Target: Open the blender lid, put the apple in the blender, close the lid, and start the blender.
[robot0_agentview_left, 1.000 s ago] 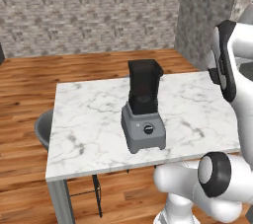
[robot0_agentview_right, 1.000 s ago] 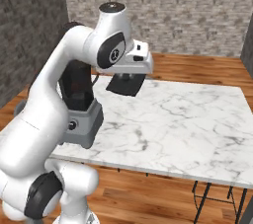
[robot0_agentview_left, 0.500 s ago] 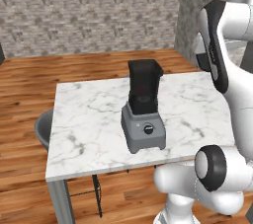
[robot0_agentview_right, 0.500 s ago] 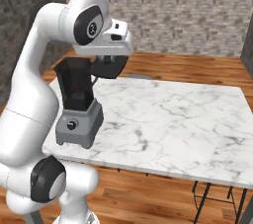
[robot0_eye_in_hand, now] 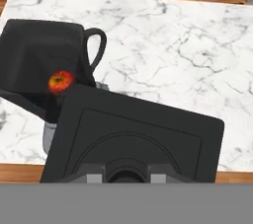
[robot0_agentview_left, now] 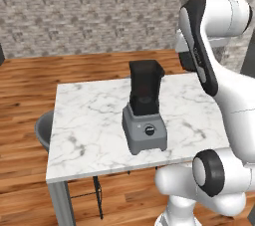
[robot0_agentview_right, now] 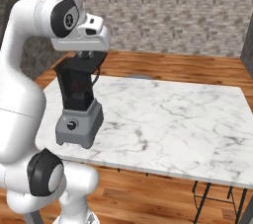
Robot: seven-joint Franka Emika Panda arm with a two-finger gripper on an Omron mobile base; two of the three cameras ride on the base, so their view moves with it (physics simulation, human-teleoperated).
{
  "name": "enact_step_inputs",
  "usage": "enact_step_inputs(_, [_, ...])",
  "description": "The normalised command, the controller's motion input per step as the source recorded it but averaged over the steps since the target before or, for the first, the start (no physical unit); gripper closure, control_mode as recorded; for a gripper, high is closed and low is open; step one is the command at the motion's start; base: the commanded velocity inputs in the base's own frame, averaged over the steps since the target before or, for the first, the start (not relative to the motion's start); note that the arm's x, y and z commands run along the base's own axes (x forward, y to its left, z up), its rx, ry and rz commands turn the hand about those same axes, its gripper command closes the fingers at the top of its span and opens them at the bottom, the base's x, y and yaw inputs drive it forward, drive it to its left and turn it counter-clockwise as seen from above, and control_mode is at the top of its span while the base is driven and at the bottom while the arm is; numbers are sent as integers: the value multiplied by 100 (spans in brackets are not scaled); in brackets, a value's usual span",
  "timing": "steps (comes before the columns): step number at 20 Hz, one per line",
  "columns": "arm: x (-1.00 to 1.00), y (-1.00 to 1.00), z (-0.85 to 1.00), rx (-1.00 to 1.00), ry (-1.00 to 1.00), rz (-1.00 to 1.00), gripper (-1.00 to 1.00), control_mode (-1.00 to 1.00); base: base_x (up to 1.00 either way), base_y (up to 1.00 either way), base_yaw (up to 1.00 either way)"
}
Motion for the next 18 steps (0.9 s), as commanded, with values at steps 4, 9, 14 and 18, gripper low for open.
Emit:
enact_step_inputs(4, [0, 63, 7, 0, 0, 0, 100, -100, 0, 0, 0])
enact_step_inputs(9, [17, 53, 0, -1, 1, 0, 100, -100, 0, 0, 0])
enact_step_inputs(14, [38, 44, 0, -1, 2, 0, 100, -100, 0, 0, 0])
enact_step_inputs(18, [42, 28, 0, 0, 2, 0, 100, -100, 0, 0, 0])
